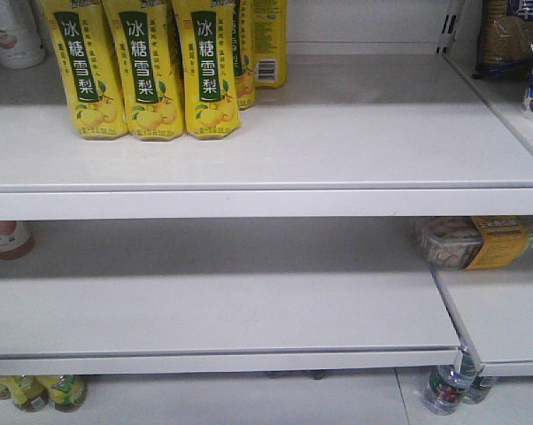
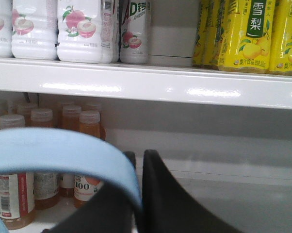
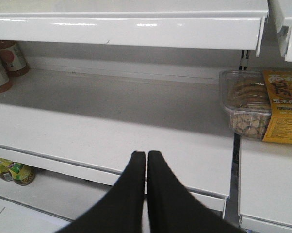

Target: Place coke in basket with both arms

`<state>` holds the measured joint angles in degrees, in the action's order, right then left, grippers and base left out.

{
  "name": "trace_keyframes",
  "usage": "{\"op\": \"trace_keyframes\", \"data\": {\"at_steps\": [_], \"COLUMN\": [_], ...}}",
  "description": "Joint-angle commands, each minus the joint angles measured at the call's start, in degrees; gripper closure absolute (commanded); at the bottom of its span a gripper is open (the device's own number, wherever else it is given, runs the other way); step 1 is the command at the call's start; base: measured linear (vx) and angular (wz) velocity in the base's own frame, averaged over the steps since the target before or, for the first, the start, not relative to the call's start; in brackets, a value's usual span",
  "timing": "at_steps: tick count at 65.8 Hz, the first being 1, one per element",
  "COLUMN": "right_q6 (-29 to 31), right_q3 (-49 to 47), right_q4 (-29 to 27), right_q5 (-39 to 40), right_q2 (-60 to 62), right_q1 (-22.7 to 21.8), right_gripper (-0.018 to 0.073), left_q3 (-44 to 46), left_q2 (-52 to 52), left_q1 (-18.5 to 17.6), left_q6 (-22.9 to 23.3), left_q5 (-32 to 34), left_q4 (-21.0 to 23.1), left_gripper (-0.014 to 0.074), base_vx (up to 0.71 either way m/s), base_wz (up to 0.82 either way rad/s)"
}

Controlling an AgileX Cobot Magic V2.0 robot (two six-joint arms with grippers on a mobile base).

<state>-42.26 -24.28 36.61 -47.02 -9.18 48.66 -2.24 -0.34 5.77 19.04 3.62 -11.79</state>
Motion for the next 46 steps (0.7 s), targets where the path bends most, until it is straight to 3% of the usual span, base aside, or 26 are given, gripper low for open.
{"op": "trace_keyframes", "data": {"at_steps": [1, 46], "right_q6": [0.2, 0.2], "right_q3": [-1.4, -1.4], "right_q4": [2.0, 2.0], "right_q5": [3.2, 3.2], "right_q2": [-0.7, -0.7], "right_q1": [0.0, 0.0], "right_gripper": [0.0564, 0.0564], "left_q3": [1.7, 1.7], "left_q2": [-1.3, -1.2], "left_q1": [0.0, 0.0], "left_q6": [-2.4, -1.0], "left_q5": [9.3, 9.2], "left_q4": [-3.3, -2.9], "left_gripper": [0.0603, 0.0603], "base_vx": [0.0, 0.0], "base_wz": [0.0, 0.0]}}
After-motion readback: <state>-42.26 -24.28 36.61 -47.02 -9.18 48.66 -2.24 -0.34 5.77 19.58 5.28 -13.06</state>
